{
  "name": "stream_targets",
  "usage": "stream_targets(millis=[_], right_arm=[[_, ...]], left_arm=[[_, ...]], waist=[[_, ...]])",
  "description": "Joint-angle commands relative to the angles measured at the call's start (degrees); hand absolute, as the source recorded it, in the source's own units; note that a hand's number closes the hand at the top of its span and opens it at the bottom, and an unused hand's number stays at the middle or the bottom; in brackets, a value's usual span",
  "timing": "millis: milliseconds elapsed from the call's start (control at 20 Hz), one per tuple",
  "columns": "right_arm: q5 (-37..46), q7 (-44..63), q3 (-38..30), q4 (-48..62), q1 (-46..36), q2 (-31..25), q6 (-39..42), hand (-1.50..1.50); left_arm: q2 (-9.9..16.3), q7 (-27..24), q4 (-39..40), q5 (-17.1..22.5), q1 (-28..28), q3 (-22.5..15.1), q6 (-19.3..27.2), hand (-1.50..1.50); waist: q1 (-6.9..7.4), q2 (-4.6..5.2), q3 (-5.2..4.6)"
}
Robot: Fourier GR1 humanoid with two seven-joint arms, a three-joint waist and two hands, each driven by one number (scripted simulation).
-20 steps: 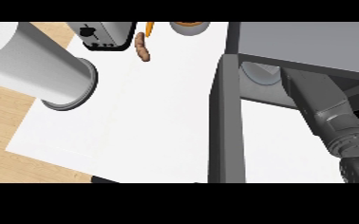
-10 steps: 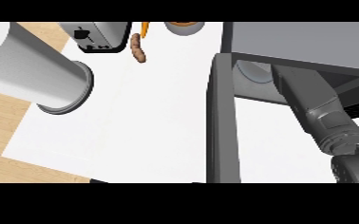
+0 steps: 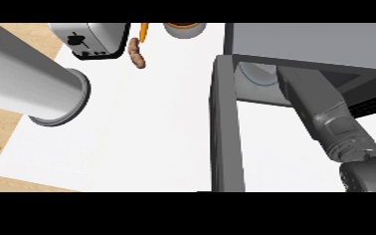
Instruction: Pick up the milk, place it into the microwave and close the microwave
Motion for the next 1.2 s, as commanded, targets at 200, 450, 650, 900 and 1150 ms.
stream_targets(millis=[200,450,650,900,1150], right_arm=[[-0.7,0.9,-0.6,-0.4,-0.7,-2.2,9.0,-1.50],[-3.4,-2.5,-2.7,-1.1,3.1,-1.3,21.6,-1.50],[-5.5,-6.3,-4.4,-2.0,7.1,1.2,26.8,-1.50],[-7.9,-8.6,-5.9,-3.2,11.9,3.8,35.6,-1.50],[-7.9,-9.2,-4.2,-6.8,16.8,8.8,37.2,-1.50]], left_arm=[[-3.7,-1.6,-1.1,-3.2,0.8,-5.2,-3.2,-1.50],[-5.8,-2.2,-0.6,-7.0,2.7,-11.2,-7.8,-1.50],[-5.1,-1.5,3.5,-9.8,0.9,-14.4,-11.0,-1.50],[-8.3,-3.1,6.6,-18.4,-3.3,-16.9,-10.5,-1.50],[-12.7,-8.4,11.6,-29.6,-4.3,-20.1,-10.2,-1.50]], waist=[[-2.89,-2.90,-1.61],[-4.58,-3.49,-1.61],[-5.84,-3.69,-1.63],[-7.44,-4.50,-1.71],[-8.78,-5.35,-1.82]])
